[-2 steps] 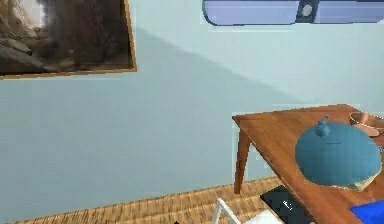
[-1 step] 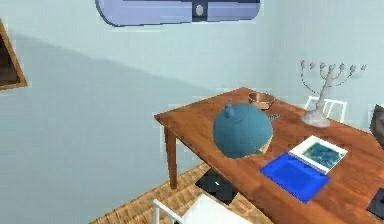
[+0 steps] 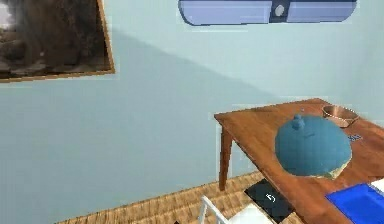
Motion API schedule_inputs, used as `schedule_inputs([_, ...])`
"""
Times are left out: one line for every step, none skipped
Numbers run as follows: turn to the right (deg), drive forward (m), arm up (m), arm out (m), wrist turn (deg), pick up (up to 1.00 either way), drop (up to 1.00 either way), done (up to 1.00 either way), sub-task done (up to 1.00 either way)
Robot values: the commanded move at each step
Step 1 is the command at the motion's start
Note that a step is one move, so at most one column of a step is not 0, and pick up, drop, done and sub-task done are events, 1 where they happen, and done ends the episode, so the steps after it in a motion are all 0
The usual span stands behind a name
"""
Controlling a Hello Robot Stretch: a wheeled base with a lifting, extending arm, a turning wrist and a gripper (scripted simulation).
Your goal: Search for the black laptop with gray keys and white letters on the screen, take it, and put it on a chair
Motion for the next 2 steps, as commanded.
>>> schedule_inputs([12.0,0.00,0.00,0.00,0.0,0.00,0.00,0.00,0.00])
schedule_inputs([-6.0,0.00,0.00,0.00,0.0,0.00,0.00,0.00,0.00])
